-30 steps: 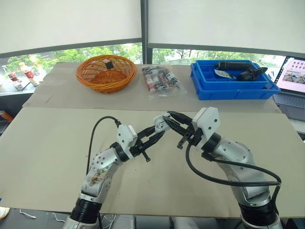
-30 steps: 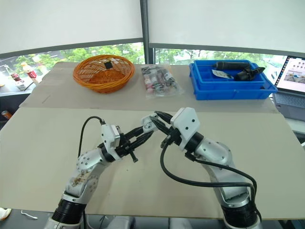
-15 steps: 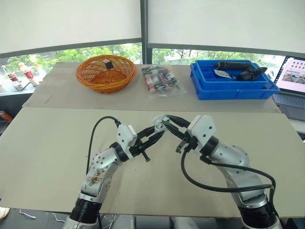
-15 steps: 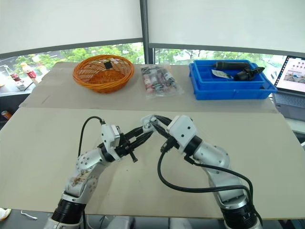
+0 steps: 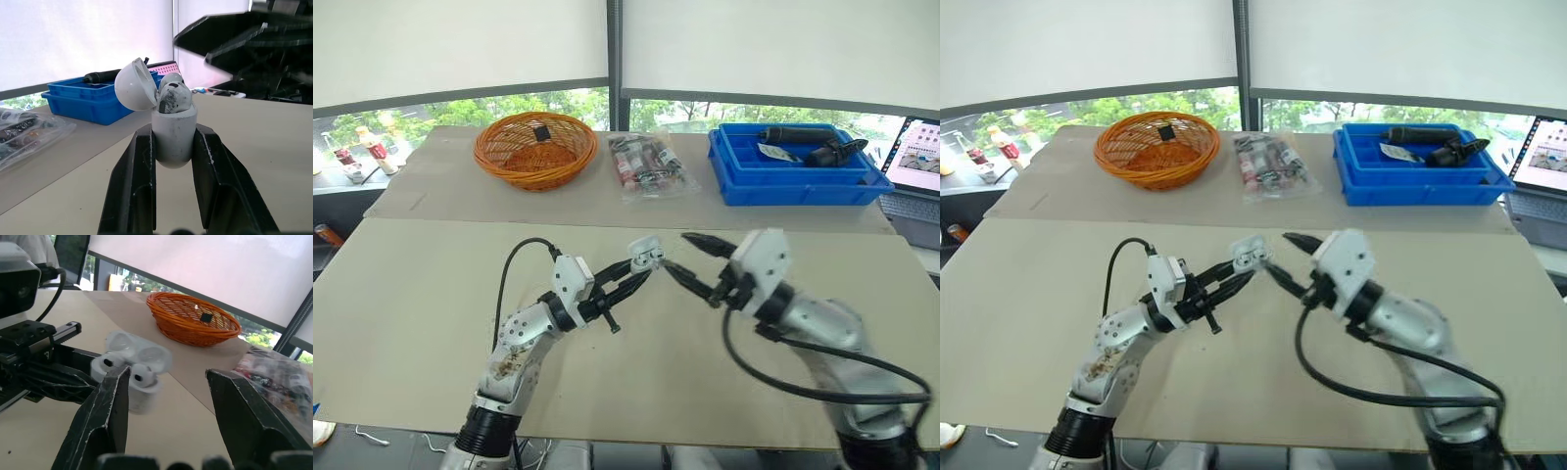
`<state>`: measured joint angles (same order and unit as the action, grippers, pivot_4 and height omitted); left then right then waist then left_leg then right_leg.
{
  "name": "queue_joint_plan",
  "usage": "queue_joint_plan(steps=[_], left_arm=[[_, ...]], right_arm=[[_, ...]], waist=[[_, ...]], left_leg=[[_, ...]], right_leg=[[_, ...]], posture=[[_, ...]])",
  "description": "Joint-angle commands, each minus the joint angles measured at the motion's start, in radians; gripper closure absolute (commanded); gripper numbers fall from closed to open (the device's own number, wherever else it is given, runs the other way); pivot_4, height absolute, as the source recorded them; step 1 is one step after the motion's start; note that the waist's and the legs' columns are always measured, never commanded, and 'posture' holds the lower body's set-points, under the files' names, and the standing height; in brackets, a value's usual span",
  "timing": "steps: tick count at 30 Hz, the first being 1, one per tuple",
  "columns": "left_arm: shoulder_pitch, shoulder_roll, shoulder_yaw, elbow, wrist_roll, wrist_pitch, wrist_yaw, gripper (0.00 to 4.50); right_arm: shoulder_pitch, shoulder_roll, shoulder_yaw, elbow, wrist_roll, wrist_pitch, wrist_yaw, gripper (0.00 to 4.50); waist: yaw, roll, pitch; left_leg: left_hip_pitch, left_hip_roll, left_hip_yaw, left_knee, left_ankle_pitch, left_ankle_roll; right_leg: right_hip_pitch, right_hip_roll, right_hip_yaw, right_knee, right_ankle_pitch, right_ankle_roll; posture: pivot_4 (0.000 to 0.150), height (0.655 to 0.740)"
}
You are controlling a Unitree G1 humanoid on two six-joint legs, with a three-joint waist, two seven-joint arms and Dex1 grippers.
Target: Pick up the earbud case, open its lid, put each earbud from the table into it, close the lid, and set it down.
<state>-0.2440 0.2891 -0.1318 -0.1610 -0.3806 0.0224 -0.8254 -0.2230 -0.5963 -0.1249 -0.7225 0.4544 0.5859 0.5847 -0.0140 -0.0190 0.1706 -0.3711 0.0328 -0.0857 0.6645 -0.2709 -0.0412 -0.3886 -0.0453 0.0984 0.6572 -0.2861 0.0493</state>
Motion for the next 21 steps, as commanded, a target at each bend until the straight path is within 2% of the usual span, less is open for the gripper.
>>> queue_joint_plan(steps=[1,3,4,8,11,12,16,21], left_arm=[[-0.04,0.03,-0.037,0.014,-0.055,0.05,-0.119,3.99],[-0.056,0.046,-0.063,0.024,-0.071,0.08,-0.179,3.99],[-0.065,0.051,-0.075,0.029,-0.075,0.089,-0.206,3.99],[-0.101,0.057,-0.131,0.056,-0.07,0.091,-0.314,3.99],[-0.128,0.038,-0.152,0.085,-0.055,0.066,-0.349,3.99],[-0.133,0.032,-0.157,0.092,-0.051,0.059,-0.357,3.99],[-0.143,0.011,-0.165,0.109,-0.039,0.046,-0.365,3.99],[-0.146,-0.005,-0.163,0.126,-0.032,0.049,-0.359,3.99]], right_arm=[[-0.054,-0.14,-0.162,-0.008,0.139,0.13,0.064,1.7],[-0.089,-0.204,-0.176,0.036,0.175,0.161,0.097,1.7],[-0.102,-0.238,-0.166,0.063,0.175,0.172,0.118,1.95],[-0.171,-0.354,-0.044,0.158,0.154,0.198,0.227,3.18],[-0.225,-0.385,0.058,0.204,0.151,0.213,0.296,4.31],[-0.244,-0.384,0.084,0.218,0.153,0.22,0.311,4.5],[-0.285,-0.375,0.146,0.236,0.155,0.233,0.346,4.5],[-0.273,-0.387,0.122,0.173,0.263,0.325,0.38,4.5]], waist=[[-0.002,0.0,0.0],[-0.008,0.0,0.0],[-0.011,0.0,0.0],[-0.017,0.0,0.0],[-0.019,0.0,0.0],[-0.019,0.0,0.0],[-0.019,0.0,0.0],[-0.013,0.0,0.0]], left_leg=[[0.0,0.0,0.0,0.0,0.0,0.0],[0.0,0.0,0.0,0.0,0.0,0.0],[0.001,0.0,0.0,0.0,0.0,0.0],[0.0,0.001,0.001,-0.001,0.0,0.001],[0.0,0.001,0.001,-0.001,0.0,0.001],[0.0,0.001,0.001,-0.001,0.0,0.001],[-0.001,0.0,0.0,0.0,0.0,0.001],[-0.001,0.001,0.0,0.0,0.0,0.001]], right_leg=[[0.0,0.0,0.0,0.0,0.0,0.0],[0.0,0.001,0.0,0.0,0.0,0.0],[0.0,0.001,0.0,0.0,0.0,0.0],[0.0,0.001,0.001,-0.001,0.0,0.0],[0.0,0.001,0.001,-0.001,0.0,0.0],[0.0,0.001,0.001,-0.001,0.0,0.0],[-0.001,0.001,0.0,-0.001,0.0,0.0],[-0.001,0.001,0.0,-0.001,0.0,0.0]], posture=[[0.15,0.7282],[0.15,0.7282],[0.15,0.7282],[0.15,0.7282],[0.15,0.7282],[0.15,0.7282],[0.15,0.7282],[0.15,0.7282]])
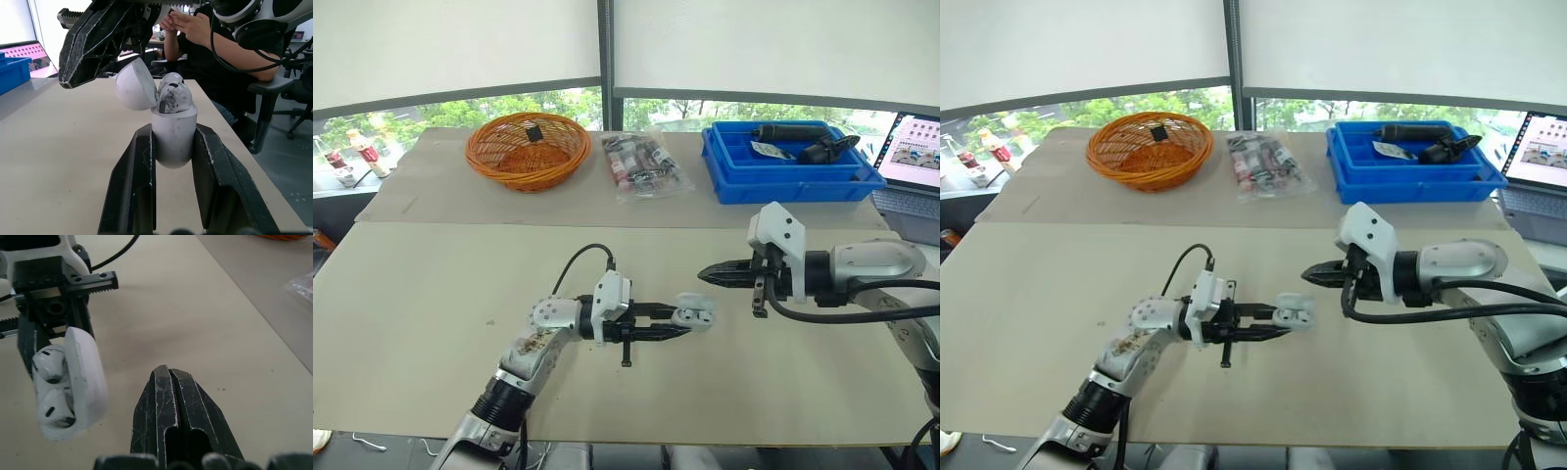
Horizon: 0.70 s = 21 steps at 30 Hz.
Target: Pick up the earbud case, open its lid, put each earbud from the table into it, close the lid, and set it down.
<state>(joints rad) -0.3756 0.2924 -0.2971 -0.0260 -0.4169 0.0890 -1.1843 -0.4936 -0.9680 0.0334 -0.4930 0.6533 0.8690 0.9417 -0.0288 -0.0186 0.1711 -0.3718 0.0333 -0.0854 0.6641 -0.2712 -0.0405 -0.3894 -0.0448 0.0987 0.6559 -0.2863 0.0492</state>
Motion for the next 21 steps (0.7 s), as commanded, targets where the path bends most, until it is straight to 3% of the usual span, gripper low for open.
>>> queue_joint_plan(steps=[1,10,17,21], left_arm=[[-0.018,-0.012,0.006,-0.002,0.007,-0.019,0.004,3.99],[-0.063,-0.046,0.043,0.065,0.001,0.038,0.05,3.99],[-0.143,-0.017,0.036,0.087,-0.042,0.464,0.14,3.99],[-0.237,-0.041,0.061,0.189,-0.065,0.682,0.201,3.99]], right_arm=[[0.005,-0.021,-0.048,-0.069,0.083,0.056,0.028,4.5],[0.087,-0.068,-0.156,-0.169,0.236,0.149,0.008,4.5],[0.178,-0.055,-0.218,-0.183,0.158,0.097,-0.109,4.5],[0.295,-0.05,-0.211,-0.214,0.052,0.022,-0.154,4.5]], waist=[[0.003,0.0,0.0],[0.014,0.0,0.0],[0.014,0.0,0.0],[0.016,-0.001,0.0]], left_leg=[[0.0,0.0,0.0,0.0,0.0,0.0],[0.0,0.0,0.0,0.0,0.0,0.0],[0.0,0.0,0.0,0.0,0.0,0.0],[0.0,0.0,0.0,0.0,0.0,0.0]], right_leg=[[0.0,0.0,0.0,0.0,0.0,0.0],[0.0,0.0,0.0,0.0,0.0,0.0],[0.0,0.0,0.0,0.001,0.0,0.0],[0.0,0.0,-0.001,0.001,0.0,0.001]], posture=[[0.15,0.7282],[0.15,0.7282],[0.15,0.7282],[0.15,0.7282]])
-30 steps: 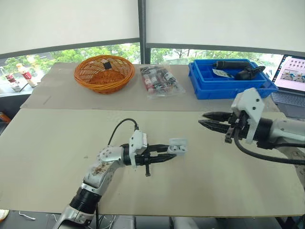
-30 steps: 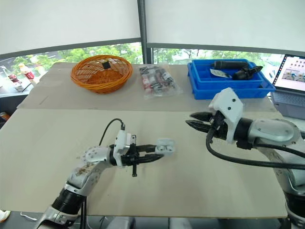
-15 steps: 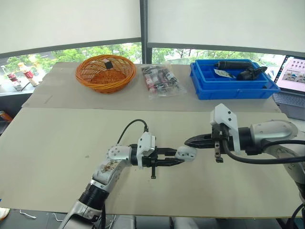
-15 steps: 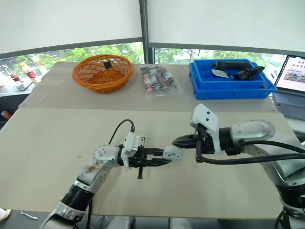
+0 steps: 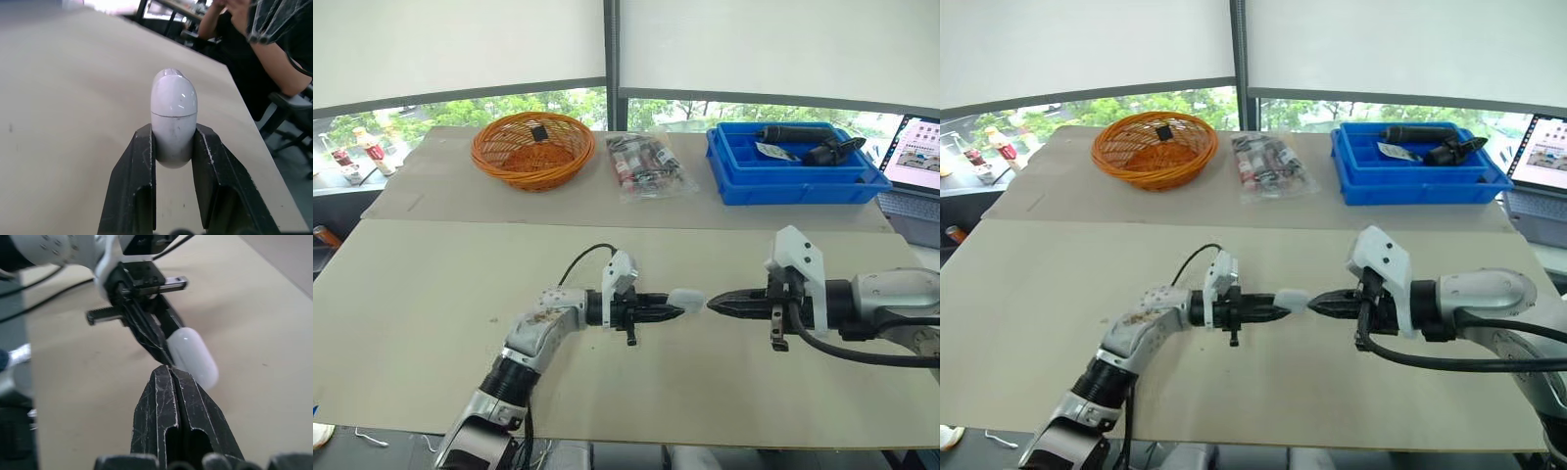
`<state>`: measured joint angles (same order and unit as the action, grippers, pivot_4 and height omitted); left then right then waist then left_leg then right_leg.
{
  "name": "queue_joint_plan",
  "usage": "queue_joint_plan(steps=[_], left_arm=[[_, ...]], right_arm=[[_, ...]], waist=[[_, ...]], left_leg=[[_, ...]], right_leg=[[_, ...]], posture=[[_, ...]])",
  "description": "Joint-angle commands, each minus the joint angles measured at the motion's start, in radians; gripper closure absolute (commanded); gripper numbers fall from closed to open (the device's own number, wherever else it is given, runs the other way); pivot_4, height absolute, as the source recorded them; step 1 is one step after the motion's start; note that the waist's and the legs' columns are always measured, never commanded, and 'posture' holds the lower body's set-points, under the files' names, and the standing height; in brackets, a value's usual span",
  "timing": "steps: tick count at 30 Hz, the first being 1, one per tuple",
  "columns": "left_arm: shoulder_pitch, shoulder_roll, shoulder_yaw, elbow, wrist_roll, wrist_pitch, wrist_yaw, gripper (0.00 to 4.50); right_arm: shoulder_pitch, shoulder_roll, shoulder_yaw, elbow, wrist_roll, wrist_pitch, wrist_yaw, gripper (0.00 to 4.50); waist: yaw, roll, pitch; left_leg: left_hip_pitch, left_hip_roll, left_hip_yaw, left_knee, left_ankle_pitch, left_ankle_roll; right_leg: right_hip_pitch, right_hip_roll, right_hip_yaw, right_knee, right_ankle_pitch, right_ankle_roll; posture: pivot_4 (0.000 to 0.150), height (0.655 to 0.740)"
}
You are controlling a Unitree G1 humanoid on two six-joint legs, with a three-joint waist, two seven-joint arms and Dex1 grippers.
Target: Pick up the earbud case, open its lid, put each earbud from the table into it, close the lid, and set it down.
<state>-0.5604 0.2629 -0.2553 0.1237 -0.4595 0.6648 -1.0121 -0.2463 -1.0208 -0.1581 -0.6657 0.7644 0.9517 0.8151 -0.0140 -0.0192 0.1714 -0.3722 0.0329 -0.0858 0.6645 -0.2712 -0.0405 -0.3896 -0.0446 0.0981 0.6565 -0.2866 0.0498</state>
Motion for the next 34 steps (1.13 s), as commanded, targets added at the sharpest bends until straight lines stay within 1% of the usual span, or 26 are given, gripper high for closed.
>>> queue_joint_plan(steps=[1,3,5,7,11,12,15,16,17,18,20,21,23,24,25,27,31,34], left_arm=[[-0.066,-0.006,0.01,0.057,-0.012,0.116,0.022,3.99],[-0.085,0.012,-0.021,0.089,0.019,0.119,0.005,3.99],[-0.097,0.023,-0.038,0.118,0.047,0.101,-0.001,2.97],[-0.103,0.042,-0.052,0.132,0.074,0.072,-0.02,2.15],[-0.105,0.095,-0.047,0.136,0.123,-0.004,-0.044,0.21],[-0.102,0.114,-0.045,0.128,0.134,-0.034,-0.053,0.05],[-0.078,0.185,-0.029,0.081,0.158,-0.11,-0.083,0.05],[-0.061,0.223,-0.021,0.056,0.172,-0.158,-0.098,0.05],[-0.05,0.248,-0.016,0.041,0.181,-0.192,-0.108,0.0],[-0.037,0.271,-0.009,0.024,0.187,-0.228,-0.118,0.0],[-0.011,0.304,0.02,-0.014,0.174,-0.276,-0.14,0.0],[0.008,0.322,0.042,-0.043,0.158,-0.303,-0.157,0.0],[0.071,0.38,0.097,-0.154,0.1,-0.339,-0.227,0.0],[0.117,0.429,0.122,-0.231,0.062,-0.334,-0.277,0.0],[0.148,0.462,0.137,-0.282,0.037,-0.327,-0.309,0.0],[0.218,0.517,0.173,-0.372,0.044,-0.327,-0.286,0.0],[0.324,0.544,0.238,-0.478,0.065,-0.364,-0.212,0.0],[0.345,0.543,0.246,-0.495,0.058,-0.355,-0.191,0.0]], right_arm=[[0.068,0.005,-0.02,-0.05,-0.069,-0.07,-0.032,4.5],[0.097,0.01,-0.026,-0.066,-0.077,-0.077,-0.041,4.5],[0.115,0.015,-0.031,-0.077,-0.082,-0.082,-0.046,4.5],[0.126,0.016,-0.035,-0.081,-0.086,-0.084,-0.048,4.5],[0.139,0.008,-0.044,-0.082,-0.1,-0.104,-0.041,4.5],[0.14,0.004,-0.044,-0.082,-0.11,-0.117,-0.036,4.5],[0.158,-0.021,-0.047,-0.085,-0.156,-0.2,0.017,4.5],[0.156,-0.025,-0.05,-0.078,-0.164,-0.217,0.029,4.5],[0.155,-0.027,-0.053,-0.072,-0.169,-0.229,0.037,3.9],[0.152,-0.033,-0.053,-0.065,-0.173,-0.244,0.052,3.66],[0.148,-0.056,-0.048,-0.053,-0.195,-0.279,0.089,2.99],[0.143,-0.07,-0.047,-0.045,-0.208,-0.299,0.108,2.56],[0.114,-0.101,-0.05,-0.01,-0.228,-0.344,0.158,1.92],[0.102,-0.127,-0.059,0.009,-0.231,-0.365,0.196,1.66],[0.095,-0.143,-0.065,0.024,-0.234,-0.382,0.224,1.23],[0.097,-0.183,-0.076,0.055,-0.265,-0.443,0.283,0.54],[0.099,-0.206,-0.083,0.108,-0.292,-0.509,0.346,0.54],[0.081,-0.193,-0.067,0.118,-0.293,-0.518,0.353,0.54]], waist=[[0.0,0.0,0.0],[-0.004,0.0,0.0],[-0.008,0.0,0.0],[-0.008,0.0,0.0],[-0.006,0.0,0.0],[-0.007,0.0,0.0],[-0.011,0.0,0.0],[-0.011,0.0,0.0],[-0.013,0.0,0.0],[-0.011,0.0,0.0],[-0.006,0.0,0.001],[-0.002,0.0,0.001],[-0.001,0.001,0.002],[-0.001,0.0,0.003],[-0.004,0.001,0.004],[-0.004,0.002,0.005],[-0.002,0.002,0.005],[0.0,0.002,0.006]], left_leg=[[-0.001,0.0,0.0,0.0,0.0,0.0],[-0.001,0.0,0.0,0.0,0.0,0.0],[-0.001,0.0,0.0,0.0,0.0,0.0],[0.0,0.0,0.0,0.0,0.0,0.0],[0.0,0.0,0.0,0.0,0.0,-0.001],[0.0,0.0,0.0,0.0,0.0,-0.001],[0.0,0.0,0.0,0.0,0.0,-0.001],[0.0,0.0,0.0,0.0,0.0,-0.001],[0.0,0.001,0.0,0.0,0.0,-0.001],[0.0,0.001,0.0,0.0,0.0,-0.001],[0.0,0.0,0.0,0.0,0.0,-0.001],[-0.001,0.0,0.0,0.0,0.0,-0.001],[-0.001,0.001,0.0,0.0,0.0,-0.001],[-0.001,0.001,0.0,0.0,0.0,-0.001],[-0.001,0.001,0.0,0.0,0.0,-0.001],[-0.001,0.002,0.001,0.0,0.0,-0.001],[0.0,0.001,0.001,0.0,0.0,-0.001],[0.0,0.001,0.001,0.0,0.0,-0.001]], right_leg=[[0.0,0.0,0.0,0.0,0.0,0.0],[0.0,0.0,0.0,0.0,0.0,0.0],[-0.001,0.0,0.0,0.0,0.0,0.0],[-0.001,0.0,0.0,0.0,0.0,0.0],[0.0,0.0,0.0,0.0,0.0,0.0],[0.0,0.0,0.0,0.0,0.0,0.0],[0.0,0.001,0.0,0.0,0.0,0.0],[-0.001,0.0,0.0,0.0,0.0,0.0],[-0.001,0.0,0.0,0.0,0.0,0.0],[-0.001,0.0,0.0,0.0,0.0,0.0],[-0.001,0.0,0.0,-0.001,0.0,0.0],[-0.001,0.0,0.0,-0.001,0.0,0.0],[-0.001,0.0,0.0,-0.001,0.0,0.0],[-0.001,0.0,0.0,-0.001,0.0,0.0],[-0.001,0.0,0.0,-0.001,0.0,0.0],[-0.001,0.0,0.0,-0.001,0.0,0.0],[-0.001,0.0,0.0,-0.001,0.0,0.0],[0.0,0.0,0.0,-0.001,0.0,0.0]], posture=[[0.15,0.7282],[0.15,0.7282],[0.15,0.7282],[0.15,0.7282],[0.15,0.7282],[0.15,0.7282],[0.15,0.7282],[0.15,0.7282],[0.15,0.7282],[0.15,0.7282],[0.15,0.7282],[0.15,0.7282],[0.15,0.7282],[0.15,0.7282],[0.15,0.7282],[0.15,0.7282],[0.15,0.7282],[0.15,0.7282]])
